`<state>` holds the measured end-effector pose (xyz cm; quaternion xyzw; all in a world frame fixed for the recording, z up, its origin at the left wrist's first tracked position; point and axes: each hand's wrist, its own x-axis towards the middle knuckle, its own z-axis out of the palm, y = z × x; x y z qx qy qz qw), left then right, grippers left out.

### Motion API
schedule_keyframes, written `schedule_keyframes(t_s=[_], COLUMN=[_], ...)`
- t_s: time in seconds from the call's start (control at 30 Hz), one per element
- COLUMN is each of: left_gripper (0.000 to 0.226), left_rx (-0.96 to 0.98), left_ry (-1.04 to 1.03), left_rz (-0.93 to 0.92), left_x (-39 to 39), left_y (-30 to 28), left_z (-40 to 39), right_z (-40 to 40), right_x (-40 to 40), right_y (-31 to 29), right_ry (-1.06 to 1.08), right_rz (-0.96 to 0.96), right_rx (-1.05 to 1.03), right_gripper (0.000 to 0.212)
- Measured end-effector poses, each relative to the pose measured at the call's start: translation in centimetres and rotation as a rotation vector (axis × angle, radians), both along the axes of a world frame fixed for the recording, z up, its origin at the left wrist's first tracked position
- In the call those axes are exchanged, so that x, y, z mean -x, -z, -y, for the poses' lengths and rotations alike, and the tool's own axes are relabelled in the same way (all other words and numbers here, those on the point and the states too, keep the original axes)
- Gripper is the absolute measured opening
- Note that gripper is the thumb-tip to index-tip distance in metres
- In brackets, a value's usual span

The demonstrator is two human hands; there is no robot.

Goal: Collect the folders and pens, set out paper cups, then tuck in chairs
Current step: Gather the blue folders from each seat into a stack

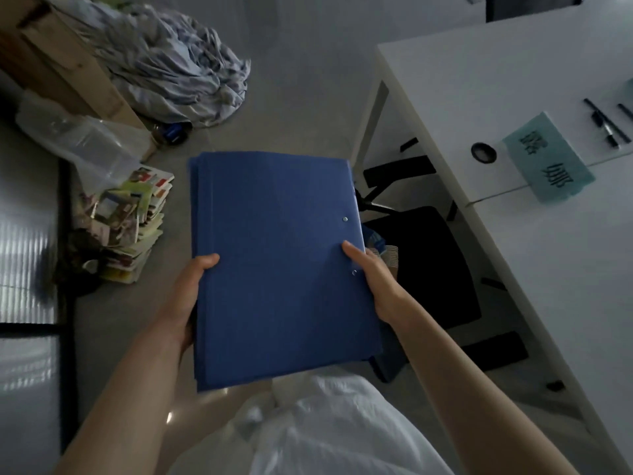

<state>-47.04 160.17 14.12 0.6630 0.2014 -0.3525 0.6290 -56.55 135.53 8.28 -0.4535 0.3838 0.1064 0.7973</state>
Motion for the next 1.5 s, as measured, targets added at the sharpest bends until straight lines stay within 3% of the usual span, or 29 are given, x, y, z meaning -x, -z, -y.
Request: schedule_keyframes(t_s=[0.23,0.63,0.87,1.0,1.2,1.5], left_gripper=[0.024,0.022,0.031,0.055,0.074,0.048], left_rx=[-0.048,0.005,0.012,0.069,0.133,0.179], left_ry=[0.060,0.255,0.471,0.605,0.685,0.709], left_rz=[-0.014,-0.116,-0.137,-0.133,-0.090,-0.052], left_x=[-11.5,-33.4,-46.5,-51.6,-58.0,-66.0], left_y=[-0.5,1.5,1.7,1.9,2.4,2.0], left_z=[2.4,5.9,9.9,13.4,21.2,35.8], right_z=[1.8,2.6,2.8,4.3,10.0,24.6], right_x=[-9.7,-26.1,-34.8,-38.0,-43.2,-51.5], right_y=[-0.8,-1.2,-1.5,-1.1,-0.8,-1.9], right_ry=[0.091,0.272,0.470,0.555,0.643,0.665], right_rz=[0.055,-0.051,-0.058,-0.065,-0.068,-0.049], right_rx=[0.073,0.192,0.173,0.150,0.178,0.248], right_gripper=[0.051,0.053,0.049,0.051,0.053,0.049])
